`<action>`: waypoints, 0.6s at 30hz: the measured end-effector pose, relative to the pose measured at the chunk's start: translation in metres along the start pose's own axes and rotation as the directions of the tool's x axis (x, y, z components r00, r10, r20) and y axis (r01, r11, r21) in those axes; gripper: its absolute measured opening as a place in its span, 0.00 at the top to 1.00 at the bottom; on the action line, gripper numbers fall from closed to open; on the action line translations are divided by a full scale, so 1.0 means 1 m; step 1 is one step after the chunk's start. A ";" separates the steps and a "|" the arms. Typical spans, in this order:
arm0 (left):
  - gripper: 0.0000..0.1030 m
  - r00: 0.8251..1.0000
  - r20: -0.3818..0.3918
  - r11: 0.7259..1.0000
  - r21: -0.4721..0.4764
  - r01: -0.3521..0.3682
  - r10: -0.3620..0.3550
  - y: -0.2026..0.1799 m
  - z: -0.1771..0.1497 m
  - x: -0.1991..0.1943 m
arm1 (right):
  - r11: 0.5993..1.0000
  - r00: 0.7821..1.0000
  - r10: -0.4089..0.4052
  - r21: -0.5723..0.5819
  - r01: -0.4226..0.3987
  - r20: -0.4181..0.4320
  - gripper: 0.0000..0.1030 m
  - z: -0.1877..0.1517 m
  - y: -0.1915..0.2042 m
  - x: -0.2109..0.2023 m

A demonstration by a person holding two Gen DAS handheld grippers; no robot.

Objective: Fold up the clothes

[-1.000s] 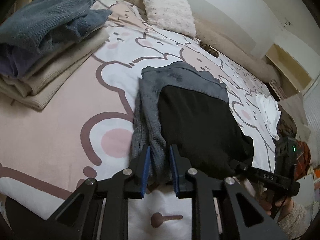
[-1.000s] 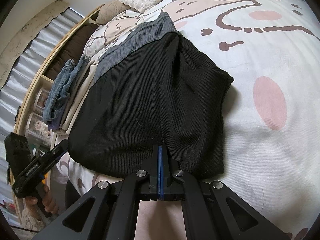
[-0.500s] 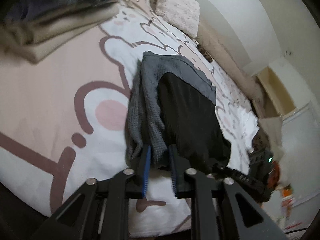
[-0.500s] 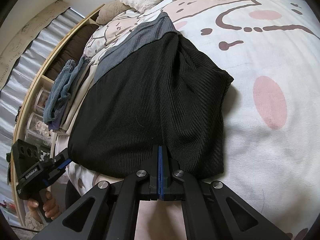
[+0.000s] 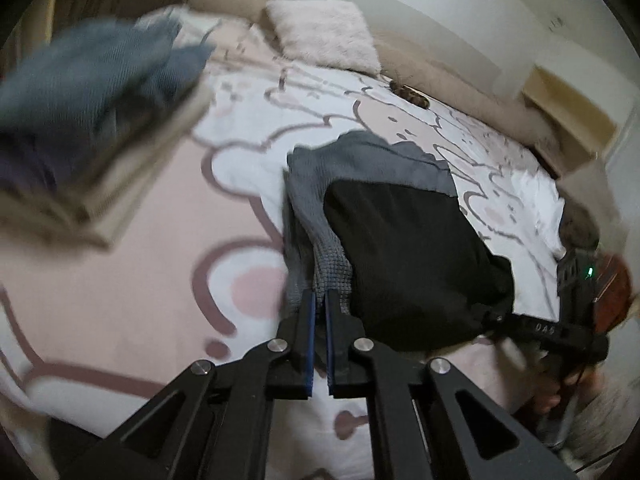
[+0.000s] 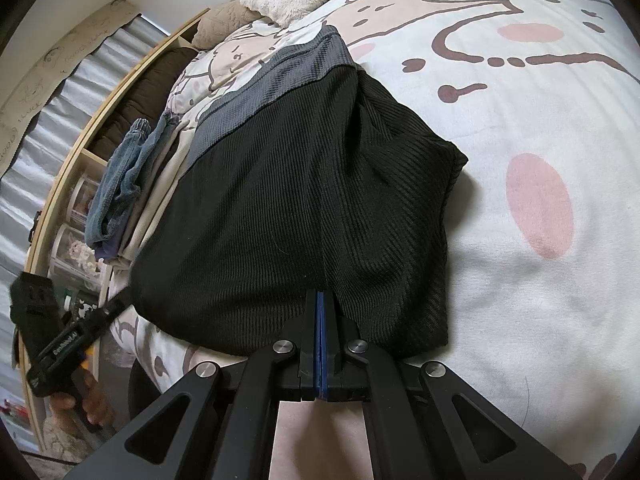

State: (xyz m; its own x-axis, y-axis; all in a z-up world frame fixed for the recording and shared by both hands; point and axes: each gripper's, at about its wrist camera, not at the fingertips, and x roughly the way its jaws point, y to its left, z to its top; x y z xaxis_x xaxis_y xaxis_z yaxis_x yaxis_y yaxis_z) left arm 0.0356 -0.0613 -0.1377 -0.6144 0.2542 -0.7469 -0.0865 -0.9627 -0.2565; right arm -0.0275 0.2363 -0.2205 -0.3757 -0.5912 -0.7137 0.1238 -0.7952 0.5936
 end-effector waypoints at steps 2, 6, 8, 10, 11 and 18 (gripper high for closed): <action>0.95 1.000 0.022 0.999 0.046 -0.017 0.016 -0.004 0.004 -0.010 | 1.000 1.000 0.001 0.001 -0.001 0.000 1.00 0.000 0.000 0.000; 0.95 0.995 0.038 0.981 0.167 -0.098 0.093 -0.015 0.002 -0.011 | 1.000 1.000 0.006 0.003 -0.006 0.001 1.00 0.000 -0.001 0.001; 0.95 0.992 0.008 0.975 0.182 -0.127 0.127 -0.010 -0.003 0.000 | 1.000 1.000 0.008 0.004 -0.008 0.001 1.00 0.000 -0.001 0.002; 0.95 0.993 0.007 0.977 0.178 -0.115 0.116 -0.009 -0.004 -0.001 | 1.000 1.000 0.010 0.005 -0.010 0.000 1.00 0.000 -0.002 0.002; 0.95 0.993 0.032 0.972 0.200 -0.120 0.115 -0.013 0.000 -0.007 | 1.000 1.000 0.011 0.005 -0.011 -0.001 1.00 0.000 -0.002 0.002; 0.99 0.978 -0.012 0.953 0.227 -0.199 0.207 0.009 0.001 0.015 | 1.000 1.000 0.016 0.009 -0.016 -0.001 1.00 0.000 -0.004 0.002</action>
State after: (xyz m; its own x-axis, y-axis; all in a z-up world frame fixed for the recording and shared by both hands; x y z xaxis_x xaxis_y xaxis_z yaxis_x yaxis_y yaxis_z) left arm 0.0250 -0.0660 -0.1506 -0.6093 0.0507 -0.7913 -0.1383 -0.9894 0.0431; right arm -0.0287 0.2382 -0.2236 -0.3727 -0.6042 -0.7043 0.1221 -0.7843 0.6083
